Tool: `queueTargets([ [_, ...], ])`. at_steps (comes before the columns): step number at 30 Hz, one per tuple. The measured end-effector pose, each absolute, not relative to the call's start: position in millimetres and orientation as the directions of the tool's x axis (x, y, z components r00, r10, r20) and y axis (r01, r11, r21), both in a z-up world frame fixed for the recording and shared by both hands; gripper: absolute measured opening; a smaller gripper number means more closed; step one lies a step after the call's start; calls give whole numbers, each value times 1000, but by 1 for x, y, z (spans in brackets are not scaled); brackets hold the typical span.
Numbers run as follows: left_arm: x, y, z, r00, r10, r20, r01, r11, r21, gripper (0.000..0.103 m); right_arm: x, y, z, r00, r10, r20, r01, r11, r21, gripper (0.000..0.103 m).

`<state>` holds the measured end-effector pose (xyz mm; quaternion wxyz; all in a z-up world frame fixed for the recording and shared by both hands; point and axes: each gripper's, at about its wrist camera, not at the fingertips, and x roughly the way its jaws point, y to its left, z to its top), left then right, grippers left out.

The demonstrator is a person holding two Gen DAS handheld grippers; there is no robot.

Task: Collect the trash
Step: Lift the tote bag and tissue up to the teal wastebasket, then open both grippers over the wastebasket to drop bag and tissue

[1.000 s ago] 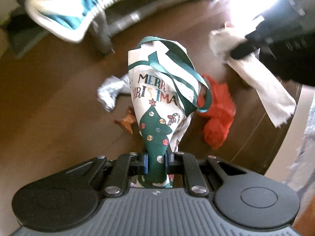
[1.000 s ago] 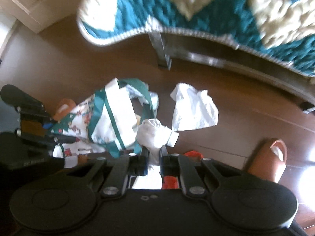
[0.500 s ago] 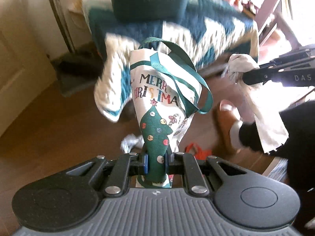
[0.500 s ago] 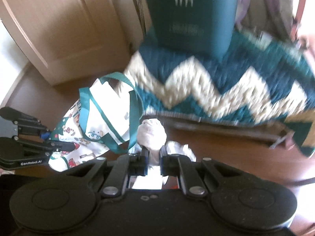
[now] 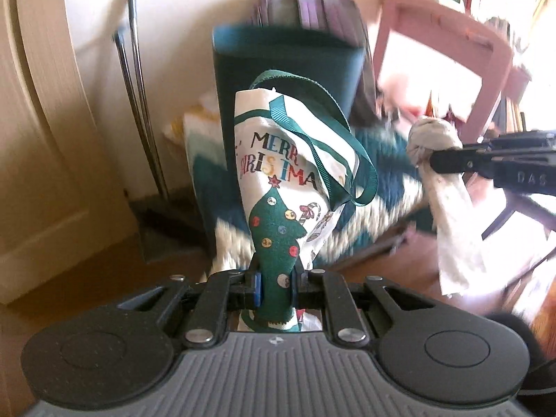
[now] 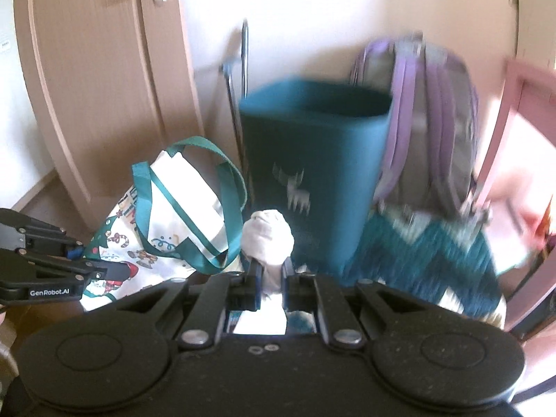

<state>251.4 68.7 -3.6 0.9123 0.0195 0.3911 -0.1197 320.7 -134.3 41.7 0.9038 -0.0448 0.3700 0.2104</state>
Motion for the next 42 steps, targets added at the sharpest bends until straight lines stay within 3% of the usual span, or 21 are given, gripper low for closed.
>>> queueTargets([
  [12,312,45,99,814,-170,-556,183,983,-32,14,386,-137,130,799,310,-516,-360,933,2,9],
  [23,392,35,151,874,-185,-449,154,983,-104,14,451,-130,145,866,261,-427,-301,953,-27,9],
  [29,439,23,135,855,-201,-478,155,979,-136,14,493,-130,127,869,235,-435,-264,965,-6,9],
  [42,515,6,57,765,-169,-622,130,986,-109,14,551,-133,45,809,198,-553,-245,970,-11,9],
])
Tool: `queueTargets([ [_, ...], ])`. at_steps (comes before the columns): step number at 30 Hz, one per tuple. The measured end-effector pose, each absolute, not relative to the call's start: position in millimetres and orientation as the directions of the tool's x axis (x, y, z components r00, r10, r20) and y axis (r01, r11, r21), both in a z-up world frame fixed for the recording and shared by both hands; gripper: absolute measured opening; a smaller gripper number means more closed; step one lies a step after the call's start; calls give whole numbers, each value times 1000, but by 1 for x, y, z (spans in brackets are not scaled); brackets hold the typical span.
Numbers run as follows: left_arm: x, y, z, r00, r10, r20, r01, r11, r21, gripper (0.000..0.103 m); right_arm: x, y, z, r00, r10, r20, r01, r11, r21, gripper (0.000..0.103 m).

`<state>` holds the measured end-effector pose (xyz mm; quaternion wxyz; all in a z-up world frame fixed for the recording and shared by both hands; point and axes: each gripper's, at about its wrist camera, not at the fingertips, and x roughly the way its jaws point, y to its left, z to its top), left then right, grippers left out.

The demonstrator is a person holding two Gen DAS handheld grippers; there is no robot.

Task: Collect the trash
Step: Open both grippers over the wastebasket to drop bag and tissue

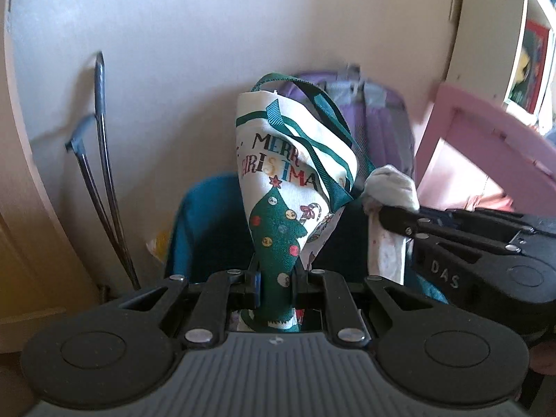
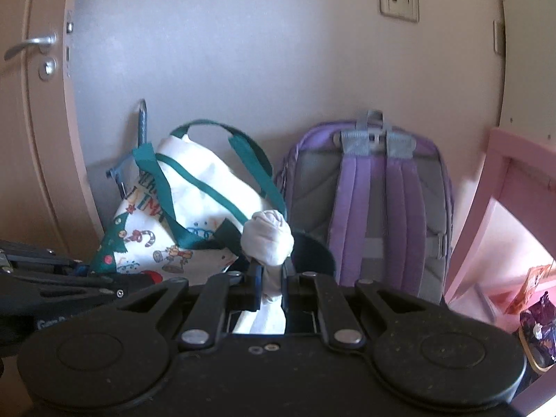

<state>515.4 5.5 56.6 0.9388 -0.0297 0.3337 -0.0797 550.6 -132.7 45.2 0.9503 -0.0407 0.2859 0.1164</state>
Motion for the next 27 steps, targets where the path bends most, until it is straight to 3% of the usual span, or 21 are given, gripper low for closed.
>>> queueTargets([
  [10,540,1,22,652,-148,-744,136,988,-77,14,556,-125,19,735,209,-645,-313,948,-49,13],
  [15,542,0,18,634,-166,-756,159,984,-83,15,557,-126,14,715,202,-669,-313,949,-47,17],
  [21,543,-3,19,630,-158,-760,160,985,-72,28,554,-131,14,704,206,-680,-314,949,-37,31],
  [27,531,-5,27,639,-169,-751,170,982,-77,28,542,-133,23,705,208,-678,-322,946,-45,33],
])
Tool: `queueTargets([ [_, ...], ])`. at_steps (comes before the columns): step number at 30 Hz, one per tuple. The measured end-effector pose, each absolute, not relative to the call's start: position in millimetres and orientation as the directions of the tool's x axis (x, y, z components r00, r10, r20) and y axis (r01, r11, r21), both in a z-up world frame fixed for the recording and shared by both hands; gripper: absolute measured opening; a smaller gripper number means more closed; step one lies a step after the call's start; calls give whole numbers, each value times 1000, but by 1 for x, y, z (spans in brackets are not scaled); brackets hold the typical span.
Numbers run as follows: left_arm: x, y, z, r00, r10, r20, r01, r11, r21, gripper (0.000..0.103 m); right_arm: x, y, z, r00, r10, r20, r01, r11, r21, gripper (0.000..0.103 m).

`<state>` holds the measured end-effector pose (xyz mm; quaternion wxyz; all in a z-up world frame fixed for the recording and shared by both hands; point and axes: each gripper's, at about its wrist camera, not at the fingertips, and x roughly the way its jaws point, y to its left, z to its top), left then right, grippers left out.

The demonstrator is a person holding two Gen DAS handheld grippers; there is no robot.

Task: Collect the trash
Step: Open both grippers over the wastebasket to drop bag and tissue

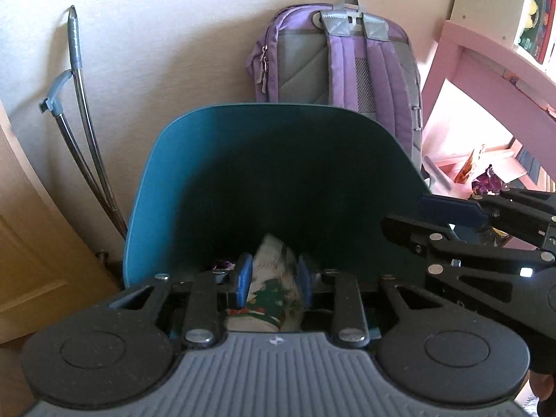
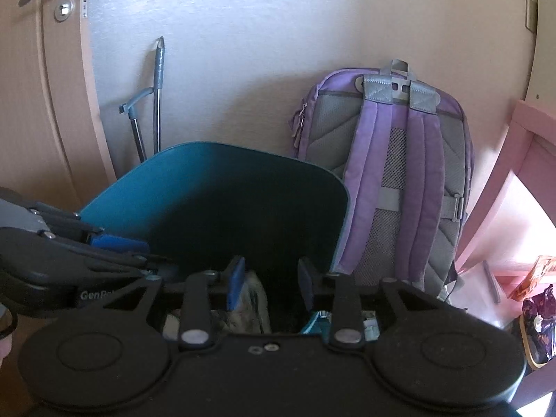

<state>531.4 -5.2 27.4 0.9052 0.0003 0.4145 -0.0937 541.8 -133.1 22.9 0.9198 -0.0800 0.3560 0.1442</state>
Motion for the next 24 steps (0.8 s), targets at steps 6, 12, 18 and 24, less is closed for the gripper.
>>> queueTargets([
  [6,506,-4,47,656,-178,-733,175,981,-82,28,517,-137,45,720,226,-657,-325,945,-31,33],
  [12,471,0,71,680,-179,-711,179,981,-75,28,484,-140,67,737,237,-634,-317,948,-14,36],
  [18,435,8,88,702,-179,-690,173,982,-79,28,450,-141,85,746,259,-614,-311,950,22,38],
  [24,397,13,97,710,-186,-679,187,980,-73,28,417,-139,96,744,292,-602,-334,941,43,40],
])
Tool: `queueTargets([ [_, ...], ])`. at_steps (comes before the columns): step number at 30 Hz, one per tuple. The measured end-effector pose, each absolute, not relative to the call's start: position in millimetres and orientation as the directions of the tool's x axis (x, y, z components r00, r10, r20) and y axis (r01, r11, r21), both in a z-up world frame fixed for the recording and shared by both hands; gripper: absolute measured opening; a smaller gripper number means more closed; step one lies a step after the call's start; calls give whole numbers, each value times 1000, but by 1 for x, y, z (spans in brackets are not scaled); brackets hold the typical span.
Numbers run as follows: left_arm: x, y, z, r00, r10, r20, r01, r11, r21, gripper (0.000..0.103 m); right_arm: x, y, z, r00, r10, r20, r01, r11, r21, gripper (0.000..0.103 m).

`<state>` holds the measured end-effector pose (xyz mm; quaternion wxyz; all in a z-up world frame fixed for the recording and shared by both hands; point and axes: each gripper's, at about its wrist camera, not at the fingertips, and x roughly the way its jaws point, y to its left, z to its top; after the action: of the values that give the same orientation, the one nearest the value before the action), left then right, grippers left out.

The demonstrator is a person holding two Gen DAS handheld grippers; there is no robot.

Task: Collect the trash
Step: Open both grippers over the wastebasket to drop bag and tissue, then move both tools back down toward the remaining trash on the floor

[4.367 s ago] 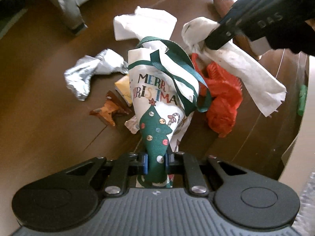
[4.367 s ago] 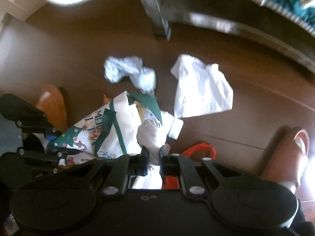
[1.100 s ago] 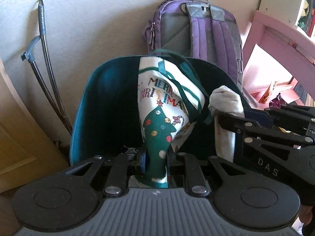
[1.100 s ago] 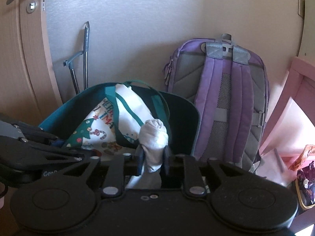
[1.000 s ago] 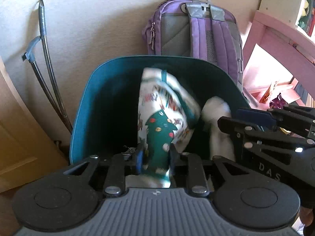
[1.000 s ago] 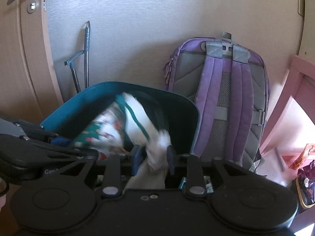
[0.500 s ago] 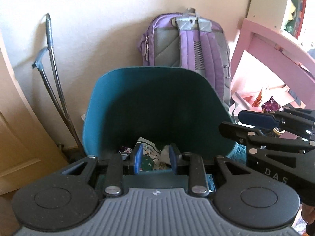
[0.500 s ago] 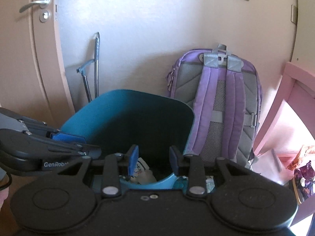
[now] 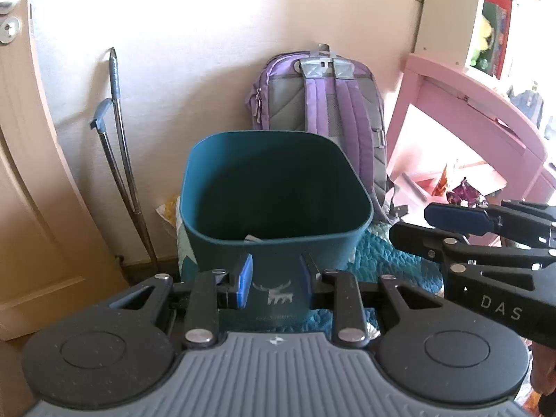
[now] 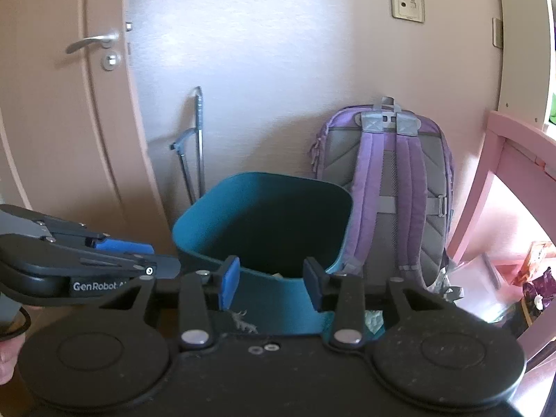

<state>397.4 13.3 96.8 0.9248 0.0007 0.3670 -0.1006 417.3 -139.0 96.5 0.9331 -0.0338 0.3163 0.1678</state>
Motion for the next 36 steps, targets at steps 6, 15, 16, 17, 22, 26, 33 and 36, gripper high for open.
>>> queueTargets([
  [6,365,18,95,704,-204,-680,206,975,-80,28,390,-138,101,739,312,-597,-363,931,38,41],
  [15,313,29,83,696,-227,-682,243,967,-74,28,349,-142,92,716,360,-598,-403,913,66,44],
  [16,308,32,80,693,-226,-684,243,967,-74,28,345,-141,88,708,367,-603,-408,910,74,44],
  [17,302,34,76,692,-228,-686,243,967,-76,28,340,-141,84,702,372,-607,-411,908,80,45],
  [22,271,51,57,695,-229,-682,246,966,-74,28,319,-138,62,661,405,-632,-439,891,112,45],
  [26,248,62,39,697,-217,-684,249,967,-54,28,305,-133,38,625,424,-655,-454,881,137,45],
  [33,233,82,-13,655,-229,-720,236,967,-93,29,291,-122,-16,548,449,-706,-465,865,189,45],
  [36,233,90,-42,628,-253,-736,254,961,-114,61,289,-114,-43,515,442,-734,-470,862,189,45],
])
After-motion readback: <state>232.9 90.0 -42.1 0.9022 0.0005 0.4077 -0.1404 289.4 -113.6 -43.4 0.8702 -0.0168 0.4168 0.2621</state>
